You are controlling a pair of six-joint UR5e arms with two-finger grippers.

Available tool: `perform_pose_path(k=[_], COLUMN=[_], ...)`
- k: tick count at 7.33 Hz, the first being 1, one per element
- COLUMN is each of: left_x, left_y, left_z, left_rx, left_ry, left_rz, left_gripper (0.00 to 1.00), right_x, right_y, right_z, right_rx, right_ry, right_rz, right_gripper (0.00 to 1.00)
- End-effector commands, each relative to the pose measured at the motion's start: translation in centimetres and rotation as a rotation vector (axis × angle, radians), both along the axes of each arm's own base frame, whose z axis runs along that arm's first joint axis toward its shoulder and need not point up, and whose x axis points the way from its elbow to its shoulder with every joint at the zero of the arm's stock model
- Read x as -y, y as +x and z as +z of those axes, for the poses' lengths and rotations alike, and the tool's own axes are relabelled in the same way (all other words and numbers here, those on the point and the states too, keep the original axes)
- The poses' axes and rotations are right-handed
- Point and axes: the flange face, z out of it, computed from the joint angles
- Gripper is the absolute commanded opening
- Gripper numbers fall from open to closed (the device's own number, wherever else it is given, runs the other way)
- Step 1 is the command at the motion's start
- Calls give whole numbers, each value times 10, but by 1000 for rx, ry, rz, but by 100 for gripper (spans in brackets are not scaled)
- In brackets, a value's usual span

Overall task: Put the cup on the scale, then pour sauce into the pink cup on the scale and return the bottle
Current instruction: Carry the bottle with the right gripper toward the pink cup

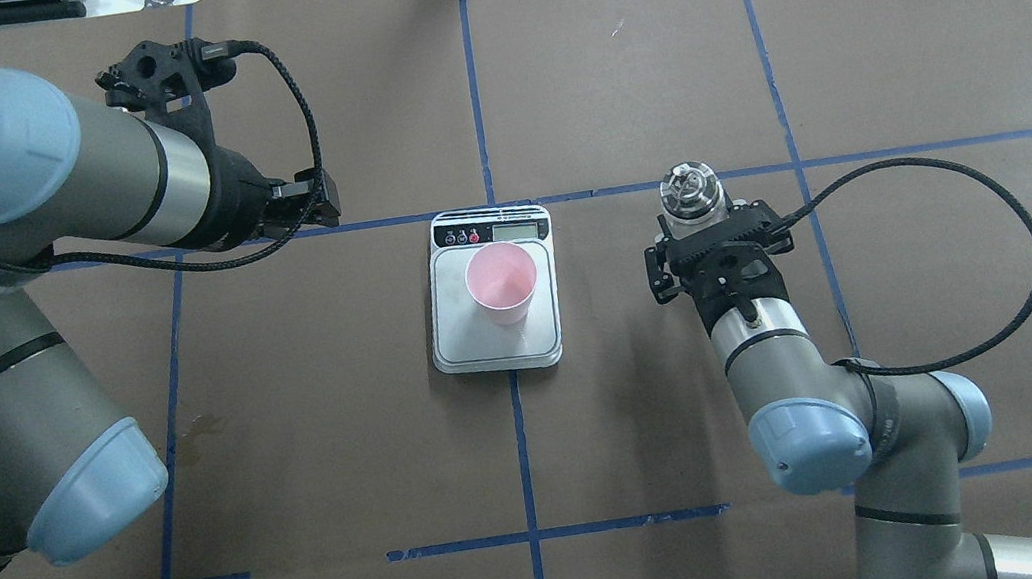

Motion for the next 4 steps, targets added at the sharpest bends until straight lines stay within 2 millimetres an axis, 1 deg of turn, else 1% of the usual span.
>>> perform_pose_path(k=[1, 2, 3, 4], left_x=[-5, -10, -11, -10], left_y=[-15, -22, -22, -22], left_z=[10, 13, 18, 22], left_rx=[2, 2, 9, 14], left_ry=[-2, 1, -5, -9], left_rz=[-9, -11, -9, -10], left_gripper=[56, 56, 56, 56], right_x=[12, 13, 16, 18], right_y=[-28, -35, -36, -35], right_z=[-64, -57, -67, -68], right_rx=[-151, -302, -380, -428], right_ry=[-51, -92, -82, -70], right_rz=[-9, -30, -50, -76], right_gripper=[0, 0, 0, 0])
